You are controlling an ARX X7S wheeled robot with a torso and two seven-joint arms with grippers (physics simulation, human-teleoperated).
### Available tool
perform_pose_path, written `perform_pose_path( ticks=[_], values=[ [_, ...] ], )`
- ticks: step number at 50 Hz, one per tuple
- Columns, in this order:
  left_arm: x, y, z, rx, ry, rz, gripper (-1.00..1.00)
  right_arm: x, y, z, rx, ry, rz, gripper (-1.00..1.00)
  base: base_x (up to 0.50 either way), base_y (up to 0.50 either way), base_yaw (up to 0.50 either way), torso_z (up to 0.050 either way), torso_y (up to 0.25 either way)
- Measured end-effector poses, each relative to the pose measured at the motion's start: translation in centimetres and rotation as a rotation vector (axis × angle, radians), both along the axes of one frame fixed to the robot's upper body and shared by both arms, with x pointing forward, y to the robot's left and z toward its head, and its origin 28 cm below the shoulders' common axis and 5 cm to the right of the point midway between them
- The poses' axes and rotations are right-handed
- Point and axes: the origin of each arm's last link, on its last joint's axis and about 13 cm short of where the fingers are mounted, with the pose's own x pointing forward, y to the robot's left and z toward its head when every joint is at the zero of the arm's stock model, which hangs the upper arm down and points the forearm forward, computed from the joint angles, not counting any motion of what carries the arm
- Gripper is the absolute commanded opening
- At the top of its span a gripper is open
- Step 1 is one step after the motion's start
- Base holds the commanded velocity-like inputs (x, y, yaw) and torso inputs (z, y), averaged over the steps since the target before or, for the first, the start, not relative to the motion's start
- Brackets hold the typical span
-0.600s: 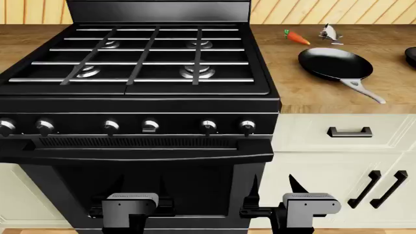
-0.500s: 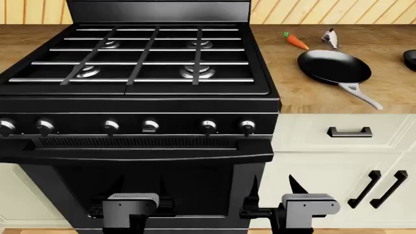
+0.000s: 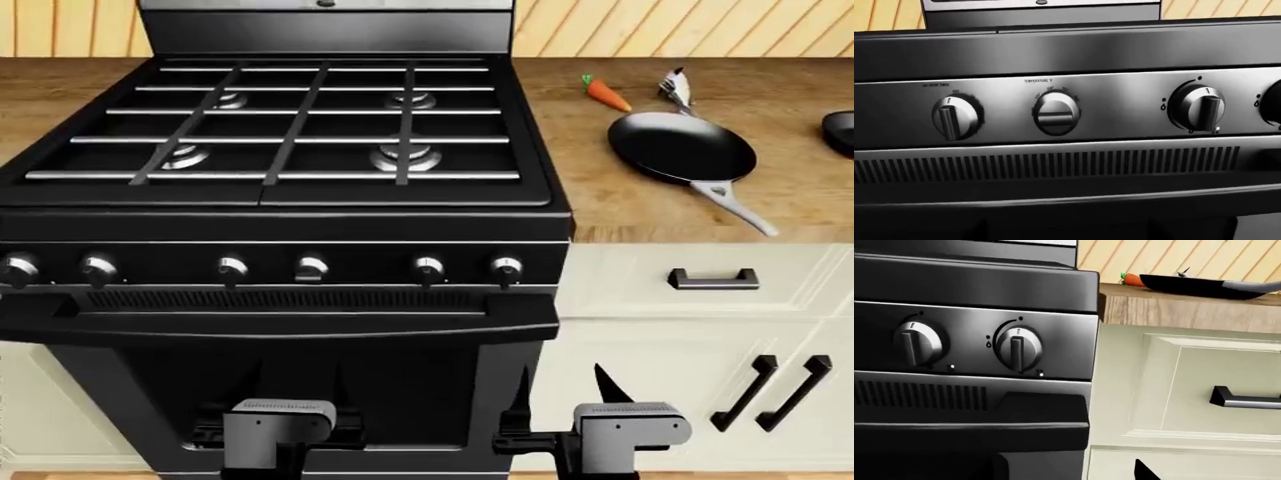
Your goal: Place both pans onto different burners. Then place the carrot and the fish on different pans.
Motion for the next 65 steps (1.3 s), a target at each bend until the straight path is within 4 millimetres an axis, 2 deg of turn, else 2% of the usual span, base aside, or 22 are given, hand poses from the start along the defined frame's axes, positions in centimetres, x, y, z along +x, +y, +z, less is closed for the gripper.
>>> perform_pose_path(
  ticks=[31,37,65],
  values=[
    [0.04,0.05,0.01,-0.012,0.018,-0.022,1.0,-0.11,0.07,-0.29,-0.017,0.005,0.003,1.0,0.0,0.0,0.0,0.05,0.0],
    [-0.02,0.01,-0.06,-0.01,0.017,-0.027,1.0,-0.13,0.08,-0.34,-0.015,0.007,0.005,1.0,0.0,-0.05,0.0,0.0,0.0],
    [-0.17,0.03,-0.05,-0.015,0.0,-0.023,1.0,-0.13,0.06,-0.49,0.004,0.024,0.006,1.0,0.0,-0.5,0.0,0.0,0.0]
  ],
)
